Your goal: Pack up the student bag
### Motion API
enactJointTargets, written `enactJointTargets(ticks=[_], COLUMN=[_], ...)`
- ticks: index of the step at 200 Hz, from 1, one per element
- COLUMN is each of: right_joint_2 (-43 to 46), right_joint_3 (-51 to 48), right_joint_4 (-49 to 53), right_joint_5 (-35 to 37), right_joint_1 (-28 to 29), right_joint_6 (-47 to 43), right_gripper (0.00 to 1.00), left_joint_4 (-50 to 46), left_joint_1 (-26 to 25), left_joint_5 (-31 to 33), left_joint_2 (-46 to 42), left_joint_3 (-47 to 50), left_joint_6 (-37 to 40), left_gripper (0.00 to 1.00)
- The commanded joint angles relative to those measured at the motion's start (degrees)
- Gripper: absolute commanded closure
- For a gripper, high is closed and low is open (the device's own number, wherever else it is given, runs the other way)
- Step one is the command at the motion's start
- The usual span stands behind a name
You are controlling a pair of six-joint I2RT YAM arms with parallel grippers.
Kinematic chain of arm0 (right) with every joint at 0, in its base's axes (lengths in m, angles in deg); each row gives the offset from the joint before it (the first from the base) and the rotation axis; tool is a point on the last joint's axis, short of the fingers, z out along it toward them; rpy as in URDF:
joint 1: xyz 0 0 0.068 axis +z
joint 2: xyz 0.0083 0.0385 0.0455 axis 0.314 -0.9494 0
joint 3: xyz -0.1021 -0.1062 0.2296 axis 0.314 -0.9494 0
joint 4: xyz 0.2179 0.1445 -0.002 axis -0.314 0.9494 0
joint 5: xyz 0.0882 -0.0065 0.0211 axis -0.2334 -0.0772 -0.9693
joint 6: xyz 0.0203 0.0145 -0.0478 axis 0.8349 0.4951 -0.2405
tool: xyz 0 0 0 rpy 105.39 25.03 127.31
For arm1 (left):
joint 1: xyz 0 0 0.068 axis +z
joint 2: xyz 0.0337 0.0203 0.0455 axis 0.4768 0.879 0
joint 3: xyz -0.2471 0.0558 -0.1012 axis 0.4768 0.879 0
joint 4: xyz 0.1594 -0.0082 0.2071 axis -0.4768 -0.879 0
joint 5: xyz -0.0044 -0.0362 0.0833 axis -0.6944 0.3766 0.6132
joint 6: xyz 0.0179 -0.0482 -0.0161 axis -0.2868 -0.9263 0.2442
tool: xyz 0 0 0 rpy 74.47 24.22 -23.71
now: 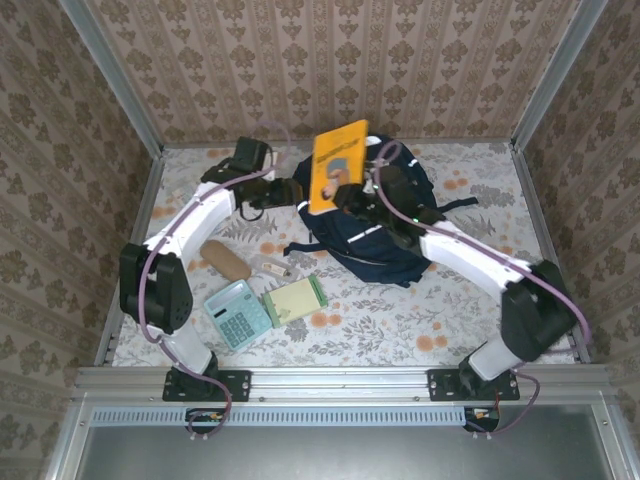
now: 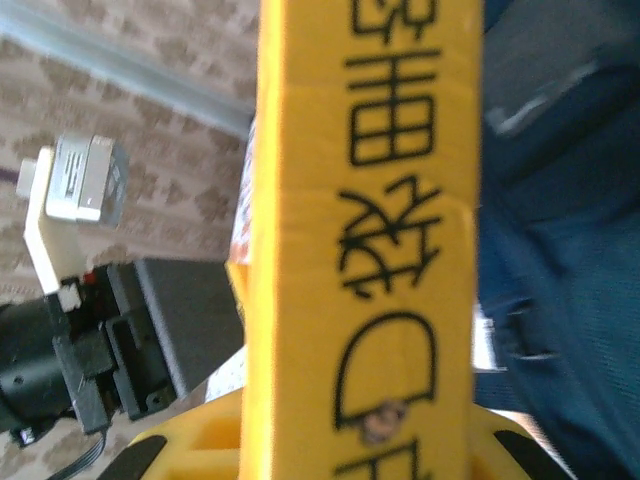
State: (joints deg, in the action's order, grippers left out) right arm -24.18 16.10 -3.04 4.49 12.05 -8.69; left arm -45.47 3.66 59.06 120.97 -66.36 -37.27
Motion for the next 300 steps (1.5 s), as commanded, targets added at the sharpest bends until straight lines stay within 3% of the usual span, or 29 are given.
enactJointTargets(ticks=[1, 62, 87, 135, 189, 209, 242, 300], right_joint_2=[12.22, 37.58, 44.60, 53.16, 55.60, 55.60, 55.62, 52.53], right_joint_3=[-5.19, -16.09, -17.60, -19.82, -21.21, -21.82, -23.68, -26.74], right_joint_4=[1.67, 21.97, 30.89, 38.75, 40.85, 40.15, 37.28, 25.80], right_joint_5=[8.89, 18.42, 18.26, 17.25, 15.11, 14.34, 11.96, 3.82], right_joint_1=[-2.86, -12.18, -16.71, -20.71, -22.13, -22.26, -22.44, -22.44], right_joint_6=[-1.78, -0.89, 0.20, 0.89, 1.49, 1.92, 3.22, 4.48], right_gripper=[1.00, 1.00, 1.00, 1.00, 1.00, 1.00, 1.00, 1.00], left_joint_4=[-1.31, -2.67, -3.86, -6.32, -7.82, -8.21, -7.93, -11.70], left_joint_1=[-5.34, -19.27, -24.03, -31.00, -32.90, -32.99, -33.06, -31.57], left_joint_5=[2.36, 5.43, 7.96, 16.72, 24.59, 27.78, 31.90, 29.48], left_joint_2=[2.75, 15.07, 20.87, 30.88, 36.93, 37.71, 35.91, 29.95], left_joint_3=[-4.09, -15.95, -21.22, -29.56, -33.75, -34.05, -34.10, -42.46], left_joint_6=[3.66, 10.78, 14.68, 23.19, 26.98, 27.40, 27.55, 26.20], left_gripper=[0.37, 0.43, 0.44, 0.43, 0.37, 0.50, 0.99, 1.00])
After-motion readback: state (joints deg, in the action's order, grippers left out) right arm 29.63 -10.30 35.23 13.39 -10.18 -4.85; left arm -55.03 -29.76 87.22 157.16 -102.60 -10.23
